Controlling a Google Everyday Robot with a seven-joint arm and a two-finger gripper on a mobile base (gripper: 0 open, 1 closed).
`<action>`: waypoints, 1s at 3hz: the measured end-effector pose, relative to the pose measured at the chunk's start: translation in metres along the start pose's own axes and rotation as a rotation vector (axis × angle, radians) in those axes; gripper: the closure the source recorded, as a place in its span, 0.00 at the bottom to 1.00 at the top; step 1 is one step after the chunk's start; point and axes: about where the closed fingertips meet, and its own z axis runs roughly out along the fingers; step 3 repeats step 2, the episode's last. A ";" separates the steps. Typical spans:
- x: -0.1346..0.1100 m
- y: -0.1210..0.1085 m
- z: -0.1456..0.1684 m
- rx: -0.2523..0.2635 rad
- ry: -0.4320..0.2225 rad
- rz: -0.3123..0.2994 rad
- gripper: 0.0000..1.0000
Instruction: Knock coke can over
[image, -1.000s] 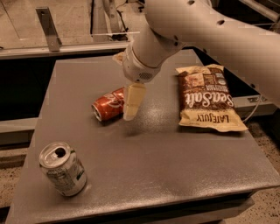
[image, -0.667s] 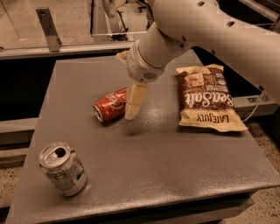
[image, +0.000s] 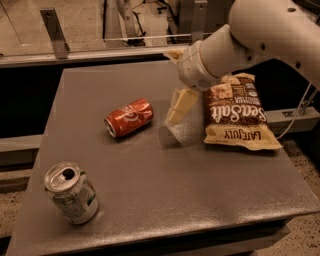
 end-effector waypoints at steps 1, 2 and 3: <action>0.024 -0.017 -0.048 0.131 -0.046 0.059 0.00; 0.022 -0.017 -0.047 0.127 -0.046 0.055 0.00; 0.022 -0.017 -0.047 0.127 -0.046 0.055 0.00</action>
Offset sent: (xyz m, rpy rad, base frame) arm 0.0052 -0.0389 0.0233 0.0800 -0.0602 -0.0761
